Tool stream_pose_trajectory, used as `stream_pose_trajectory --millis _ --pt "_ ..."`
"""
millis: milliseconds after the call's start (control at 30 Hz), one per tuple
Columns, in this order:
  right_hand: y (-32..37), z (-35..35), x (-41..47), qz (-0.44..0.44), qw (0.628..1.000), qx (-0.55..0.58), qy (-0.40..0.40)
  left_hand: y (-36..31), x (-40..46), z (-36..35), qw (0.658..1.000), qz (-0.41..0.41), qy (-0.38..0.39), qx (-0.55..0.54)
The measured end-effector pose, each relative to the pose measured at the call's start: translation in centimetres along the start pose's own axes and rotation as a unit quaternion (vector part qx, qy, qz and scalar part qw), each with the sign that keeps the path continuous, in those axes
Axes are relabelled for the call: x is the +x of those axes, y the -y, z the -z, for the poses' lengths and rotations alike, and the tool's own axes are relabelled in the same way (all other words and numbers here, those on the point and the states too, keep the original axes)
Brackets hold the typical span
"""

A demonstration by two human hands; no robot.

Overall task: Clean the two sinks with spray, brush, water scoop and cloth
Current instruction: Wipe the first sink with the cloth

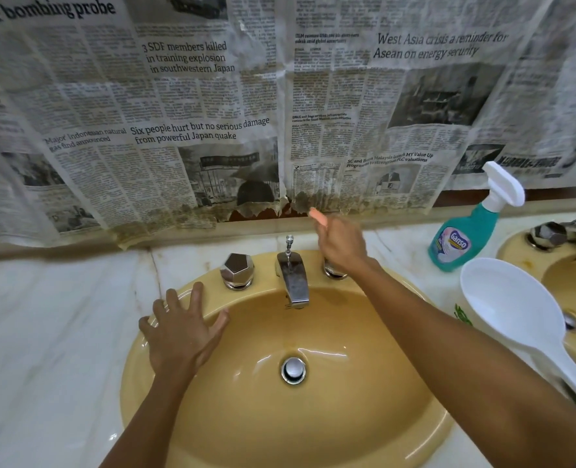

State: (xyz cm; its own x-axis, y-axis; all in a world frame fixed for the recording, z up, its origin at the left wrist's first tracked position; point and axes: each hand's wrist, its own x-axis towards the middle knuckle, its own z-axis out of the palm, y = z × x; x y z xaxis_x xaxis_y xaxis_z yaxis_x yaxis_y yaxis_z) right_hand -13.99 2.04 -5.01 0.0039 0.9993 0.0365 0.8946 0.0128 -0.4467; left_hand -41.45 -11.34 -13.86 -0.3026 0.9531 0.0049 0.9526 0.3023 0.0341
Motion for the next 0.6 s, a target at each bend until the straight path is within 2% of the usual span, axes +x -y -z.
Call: stream_pose_trajectory --millis 33,100,167,333,400,433,500,533,567,600 --pt "0.3 -0.4 -0.2 0.043 0.998 -0.012 0.046 0.0 0.0 -0.1 1.000 0.001 0.000 0.000" --pt "0.7 -1.4 -0.6 0.105 0.975 -0.152 0.123 0.0 -0.1 -0.2 1.000 0.000 -0.002 0.002" --pt "1.0 -1.9 -0.9 0.125 0.950 -0.245 0.148 0.0 0.0 -0.2 1.000 -0.002 -0.003 0.003" --pt "-2.0 -0.3 -1.9 0.238 0.932 -0.195 0.193 0.1 -0.1 -0.1 1.000 -0.010 -0.006 0.004" --pt "-3.8 0.7 -2.3 0.303 0.916 -0.185 0.188 0.1 0.0 -0.2 1.000 -0.011 -0.009 0.004" --pt "-4.7 0.6 -2.3 0.306 0.922 -0.166 0.172 0.1 0.0 -0.2 1.000 -0.011 -0.009 0.006" --pt "-5.7 -0.2 -2.1 0.215 0.966 -0.059 0.129 0.1 0.0 -0.1 1.000 -0.012 -0.010 0.007" --pt "-5.7 -0.7 -2.2 0.131 0.985 0.053 0.101 0.1 0.0 -0.2 1.000 -0.013 -0.012 0.007" --pt "-5.5 -1.2 -2.5 0.041 0.982 0.169 0.071 0.1 -0.1 -0.2 1.000 -0.015 -0.015 0.007" --pt "-5.0 -1.4 -3.1 -0.036 0.964 0.262 0.039 0.1 -0.1 -0.1 1.000 -0.015 -0.017 0.006"
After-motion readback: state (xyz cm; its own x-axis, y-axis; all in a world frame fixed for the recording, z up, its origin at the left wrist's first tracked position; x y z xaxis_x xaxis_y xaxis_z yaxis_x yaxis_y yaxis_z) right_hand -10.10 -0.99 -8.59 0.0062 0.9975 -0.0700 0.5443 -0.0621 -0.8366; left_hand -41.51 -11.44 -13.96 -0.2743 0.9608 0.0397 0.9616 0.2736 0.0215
